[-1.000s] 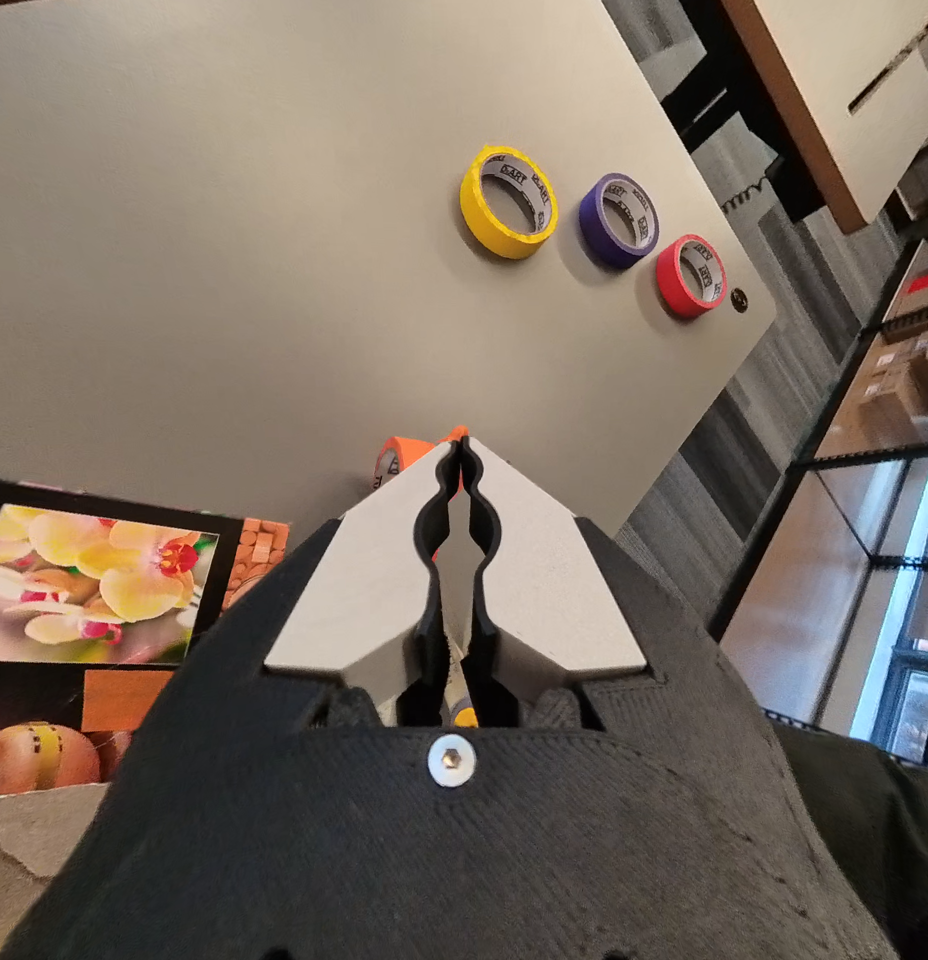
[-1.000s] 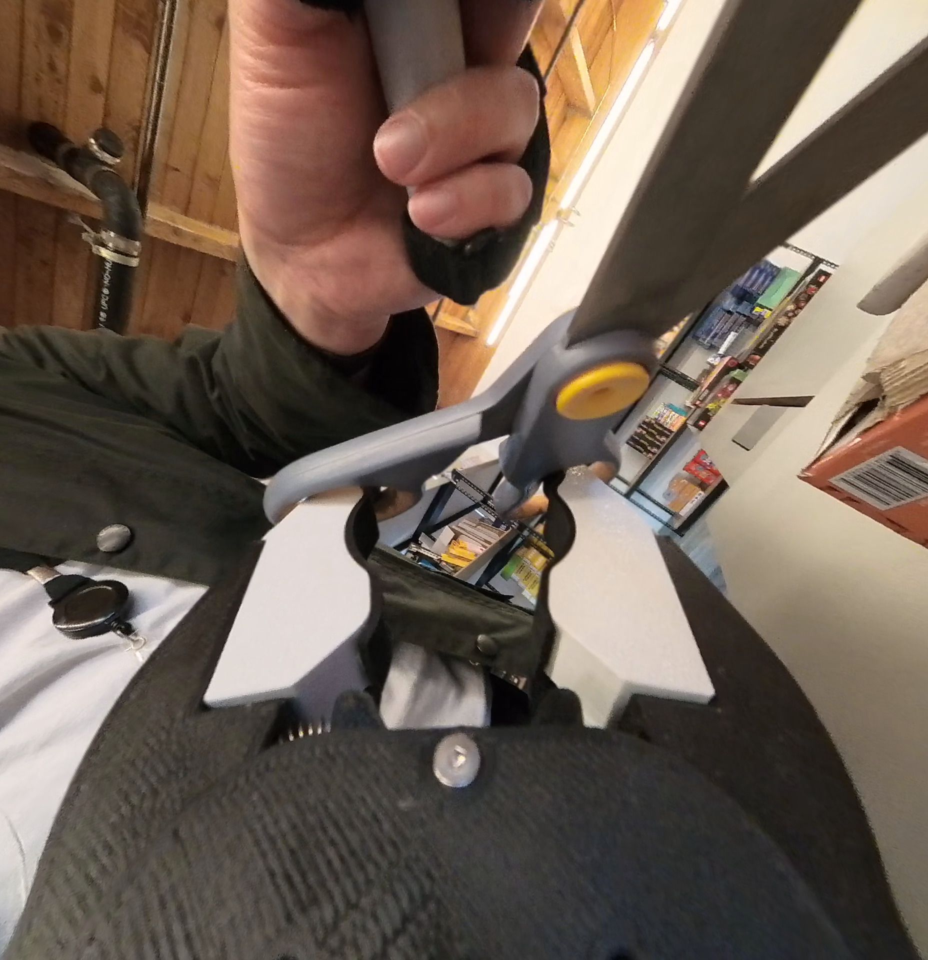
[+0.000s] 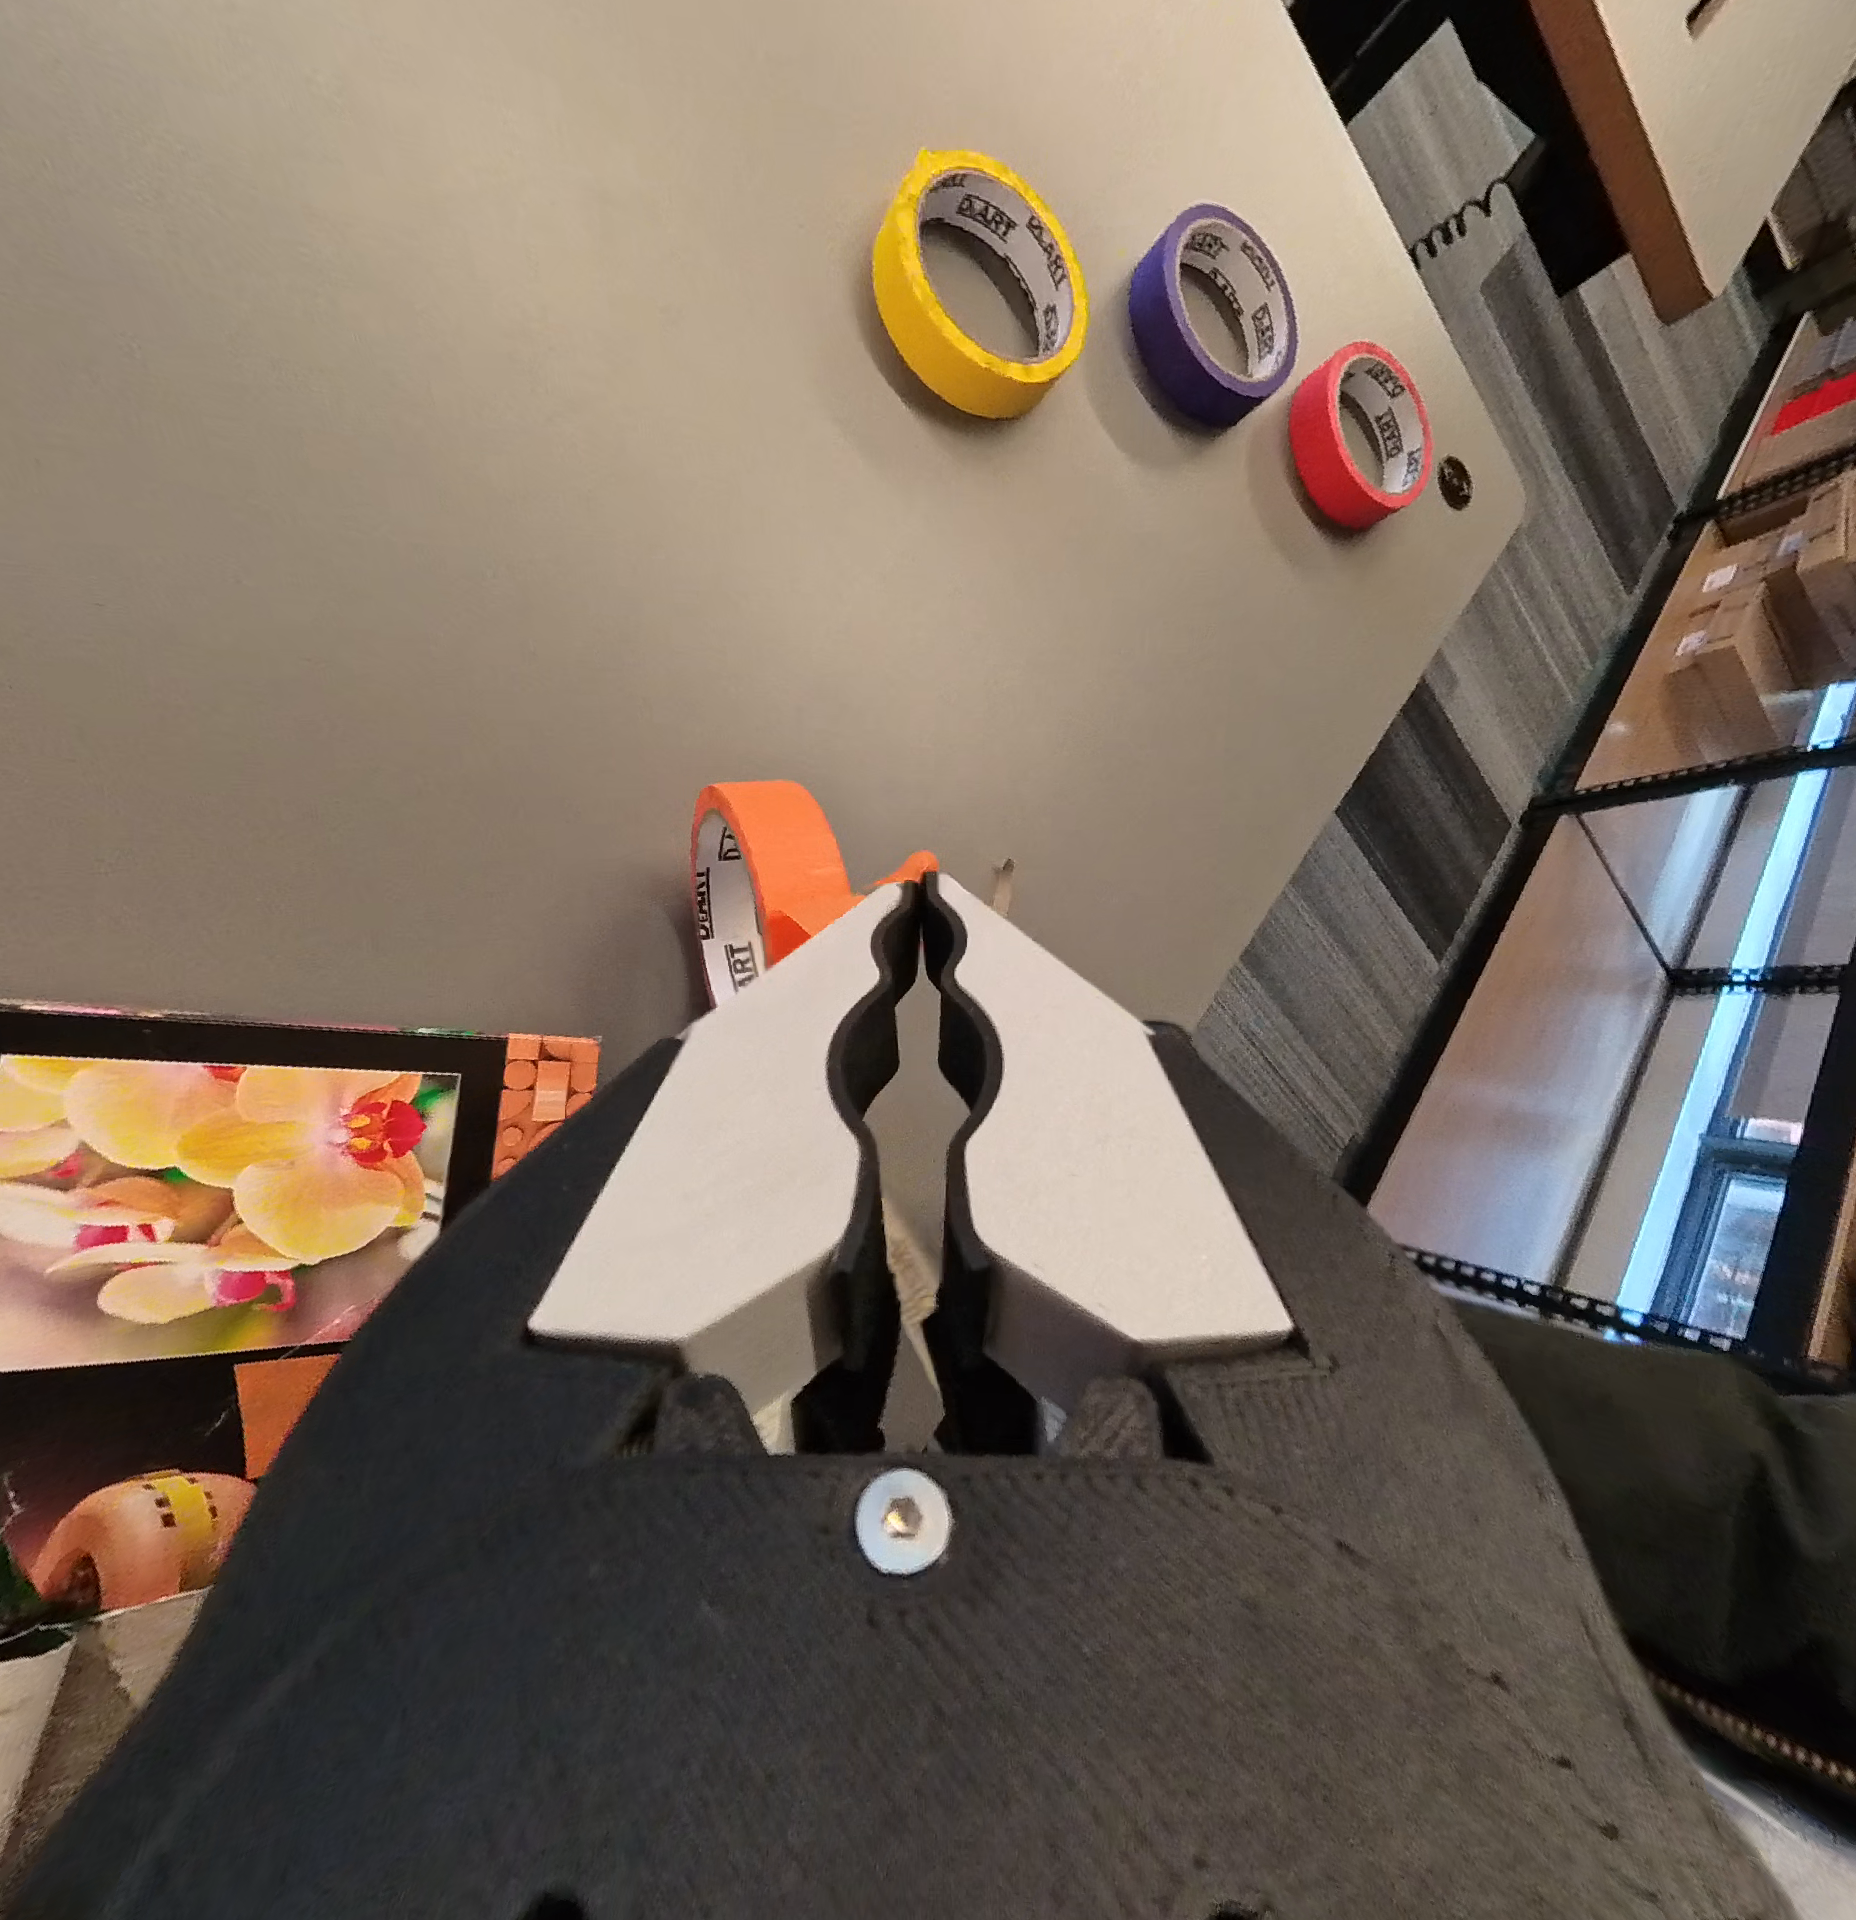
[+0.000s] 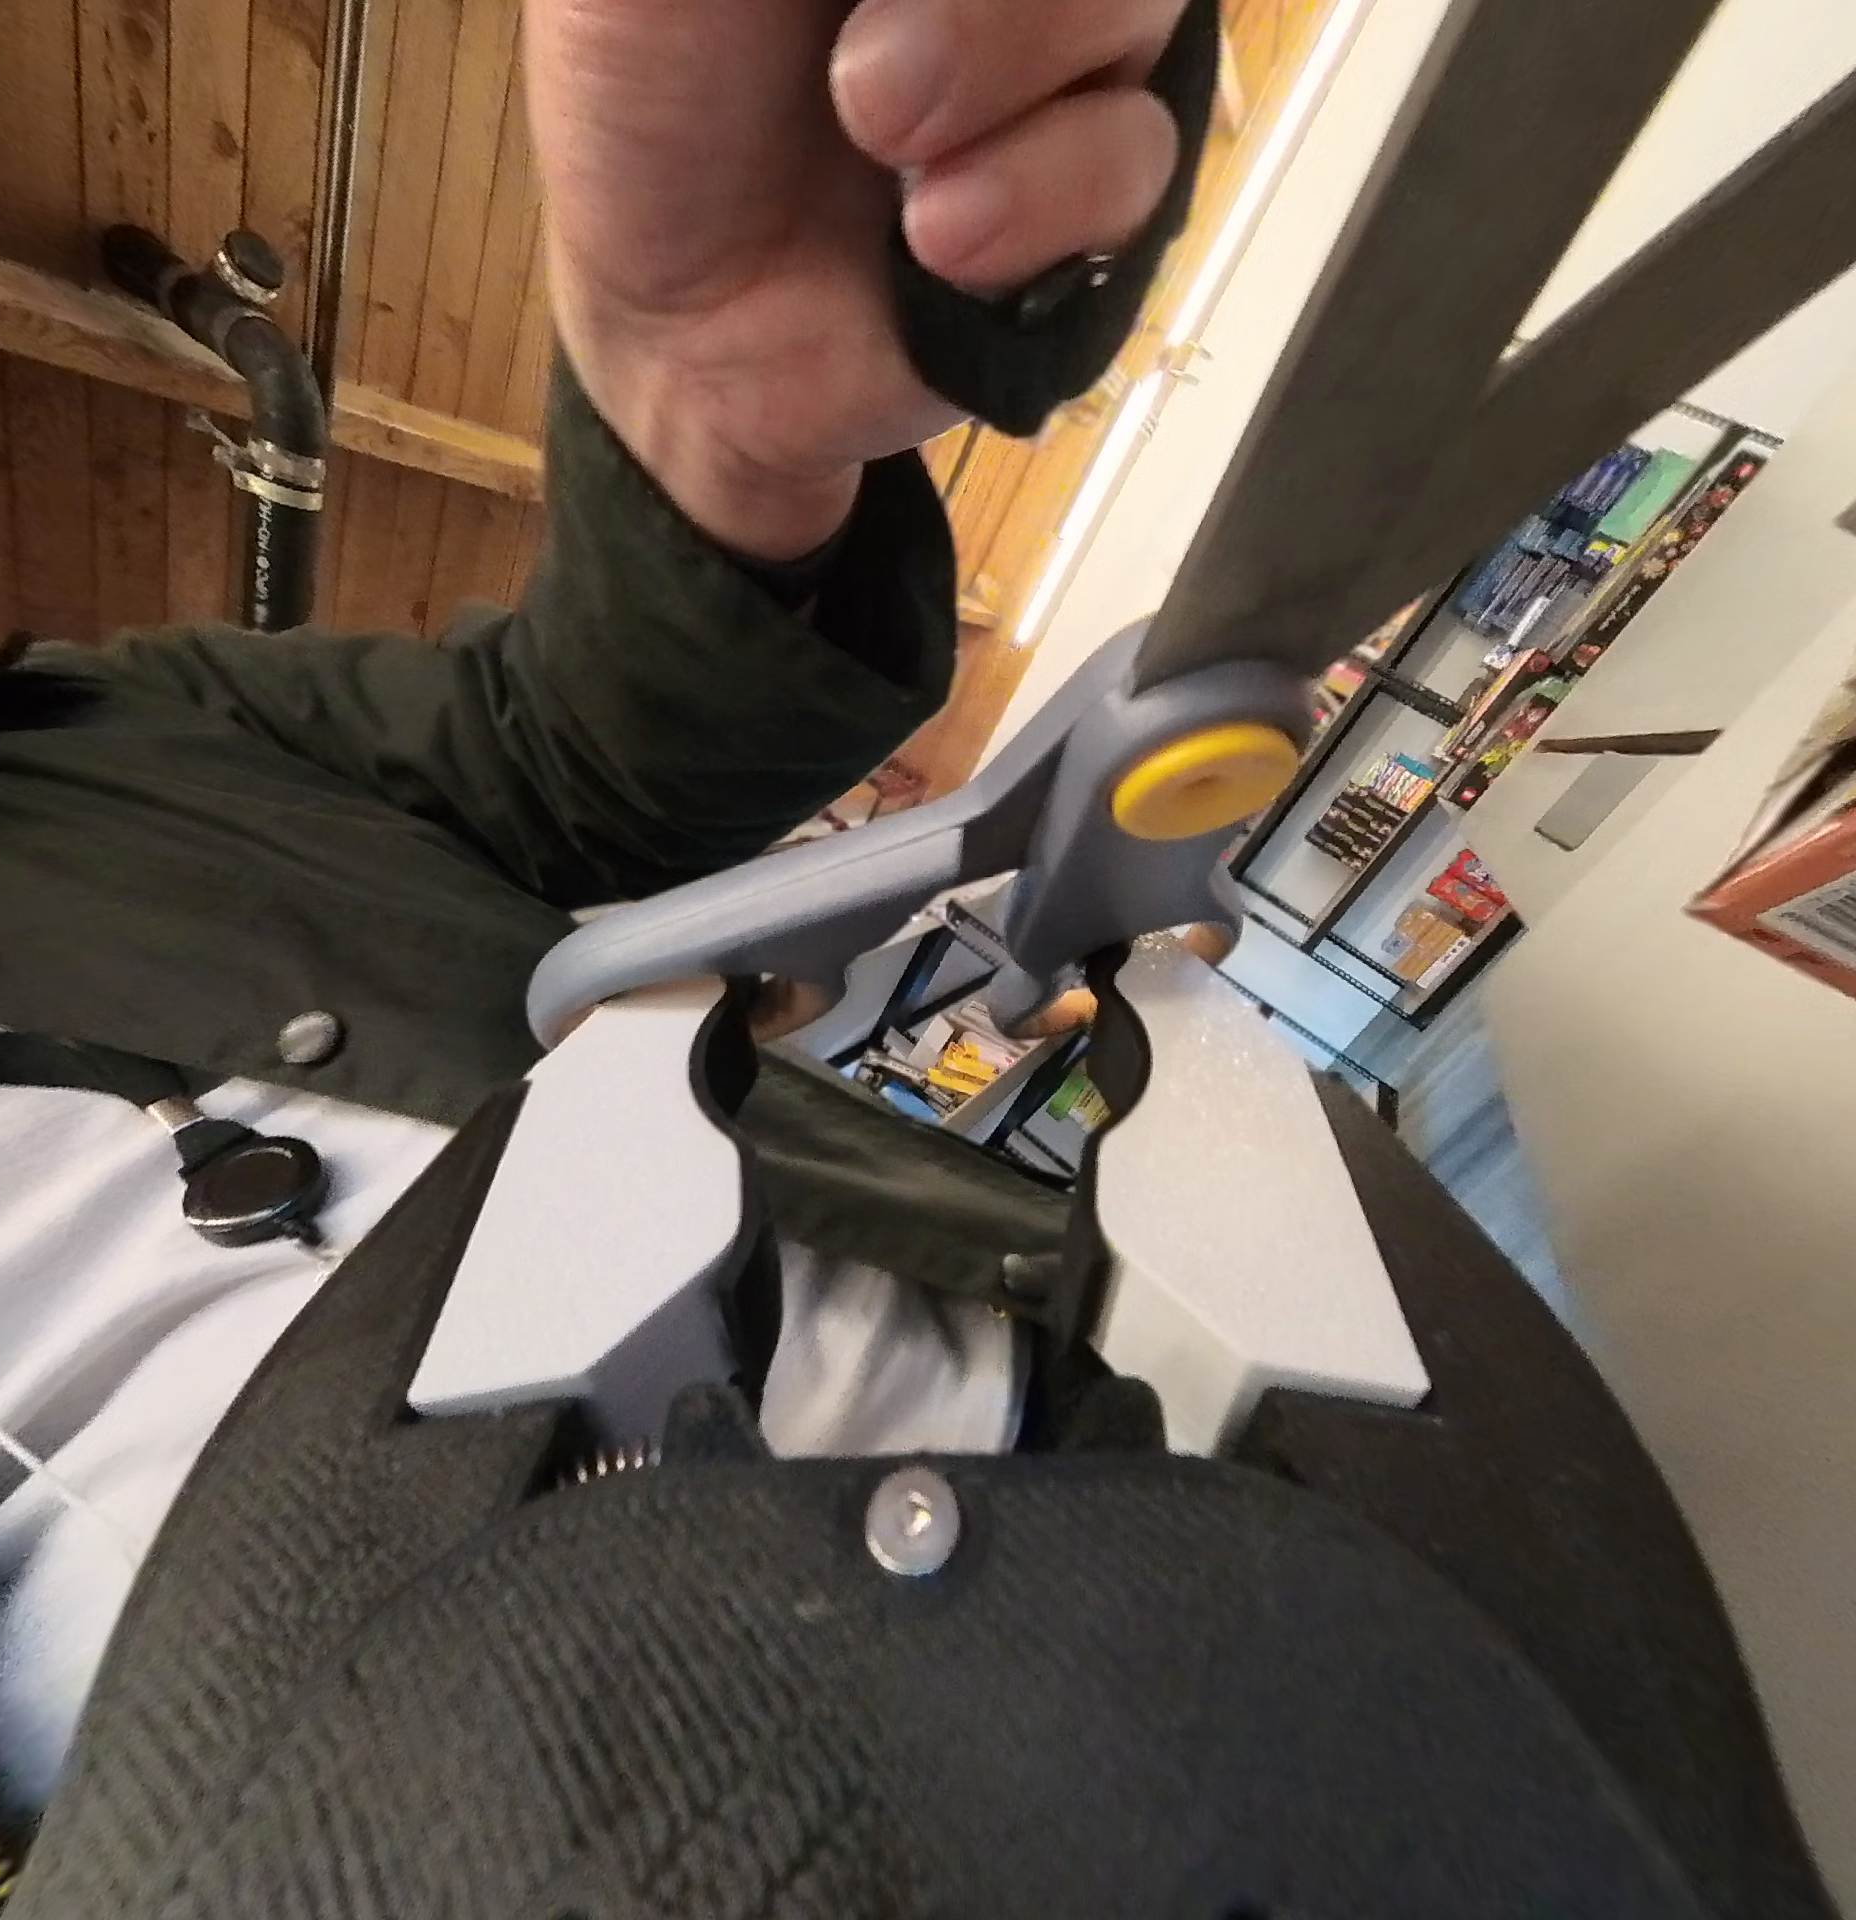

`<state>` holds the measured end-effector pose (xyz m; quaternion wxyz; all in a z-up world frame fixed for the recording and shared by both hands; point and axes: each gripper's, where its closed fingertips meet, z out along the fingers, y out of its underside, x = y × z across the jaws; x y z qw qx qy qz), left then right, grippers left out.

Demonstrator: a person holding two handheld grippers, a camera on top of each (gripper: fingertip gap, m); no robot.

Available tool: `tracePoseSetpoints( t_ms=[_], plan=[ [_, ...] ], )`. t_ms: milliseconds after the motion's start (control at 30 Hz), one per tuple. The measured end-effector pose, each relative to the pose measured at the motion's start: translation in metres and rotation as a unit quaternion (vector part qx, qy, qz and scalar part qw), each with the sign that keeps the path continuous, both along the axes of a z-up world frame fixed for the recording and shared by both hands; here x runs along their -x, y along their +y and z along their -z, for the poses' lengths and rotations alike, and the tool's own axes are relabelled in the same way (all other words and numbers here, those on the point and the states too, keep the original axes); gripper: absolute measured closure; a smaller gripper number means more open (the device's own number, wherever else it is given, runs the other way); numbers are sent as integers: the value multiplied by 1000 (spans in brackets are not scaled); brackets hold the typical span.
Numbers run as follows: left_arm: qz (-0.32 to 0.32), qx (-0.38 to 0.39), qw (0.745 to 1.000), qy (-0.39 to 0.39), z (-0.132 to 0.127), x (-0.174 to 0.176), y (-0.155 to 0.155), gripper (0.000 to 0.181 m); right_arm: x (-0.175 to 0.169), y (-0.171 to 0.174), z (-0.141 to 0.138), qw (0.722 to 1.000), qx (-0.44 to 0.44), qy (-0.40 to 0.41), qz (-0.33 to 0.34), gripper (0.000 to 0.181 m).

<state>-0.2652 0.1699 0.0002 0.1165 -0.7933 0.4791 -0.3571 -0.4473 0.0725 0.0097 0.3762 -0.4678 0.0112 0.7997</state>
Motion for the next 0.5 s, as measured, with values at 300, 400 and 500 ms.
tracePoseSetpoints(
  t_ms=[300, 400, 500],
  plan=[
    [-26, 4, 1000, 2, 3, 4, 11, 181, 6, 31, 33, 997, 33, -31, 70, 120],
    [-32, 5, 999, 1, 3, 6, 14, 181, -2, 32, 37, 995, 45, -24, 83, 120],
    [-38, 7, 999, 0, 4, 9, 17, 181, -13, 27, 39, 993, 49, -26, 100, 120]
  ],
)
